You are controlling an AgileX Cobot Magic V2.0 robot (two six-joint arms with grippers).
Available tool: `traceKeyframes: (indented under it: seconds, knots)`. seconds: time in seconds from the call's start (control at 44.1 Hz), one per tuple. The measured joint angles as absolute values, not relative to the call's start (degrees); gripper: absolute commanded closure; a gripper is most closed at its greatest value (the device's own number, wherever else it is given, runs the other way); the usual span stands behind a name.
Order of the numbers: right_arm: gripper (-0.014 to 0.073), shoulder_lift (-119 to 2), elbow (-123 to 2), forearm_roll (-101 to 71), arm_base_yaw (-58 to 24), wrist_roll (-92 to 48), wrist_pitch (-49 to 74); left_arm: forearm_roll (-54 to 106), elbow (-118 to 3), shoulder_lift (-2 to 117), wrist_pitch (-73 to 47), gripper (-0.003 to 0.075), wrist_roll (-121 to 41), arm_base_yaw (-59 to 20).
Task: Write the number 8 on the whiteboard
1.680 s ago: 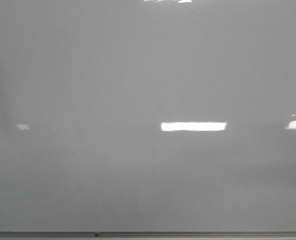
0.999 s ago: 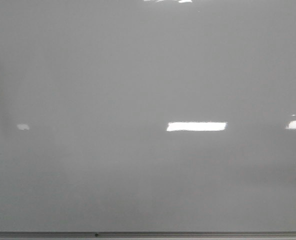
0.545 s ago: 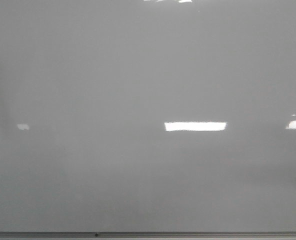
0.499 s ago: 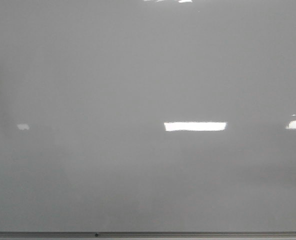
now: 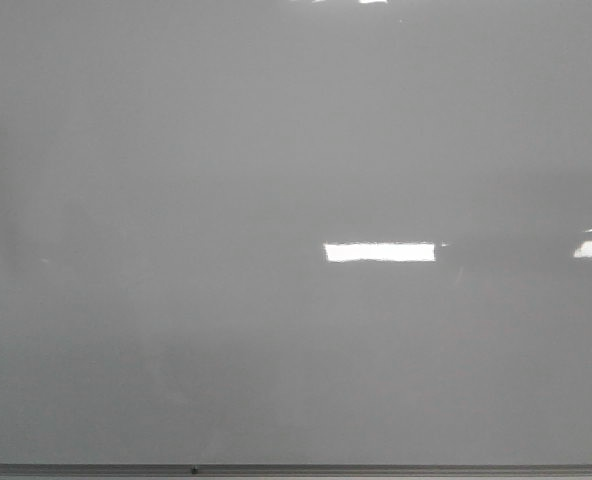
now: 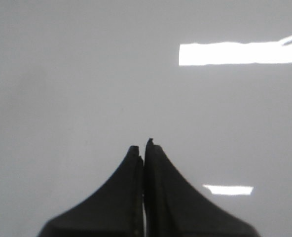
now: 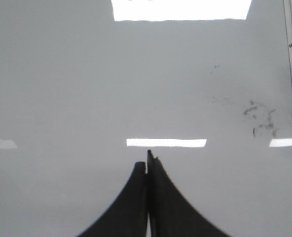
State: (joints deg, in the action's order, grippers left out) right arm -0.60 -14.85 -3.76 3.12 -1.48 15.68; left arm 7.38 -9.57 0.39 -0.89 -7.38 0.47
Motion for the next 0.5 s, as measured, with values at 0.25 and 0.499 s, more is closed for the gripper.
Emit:
traceKeyframes:
  seconds: [0.25, 0.499]
  knots:
    - [0.0660, -13.89, -26.22, -3.76, 3.12, -1.48, 26.00, 6.47, -20.21, 15.30, -12.69, 0.0739, -7.38, 0.47]
    - [0.0361, -17.08, -26.93, -3.76, 3.12, -1.48, 26.67, 6.32, -21.02, 23.99, -14.50, 0.0385, -7.38, 0.47]
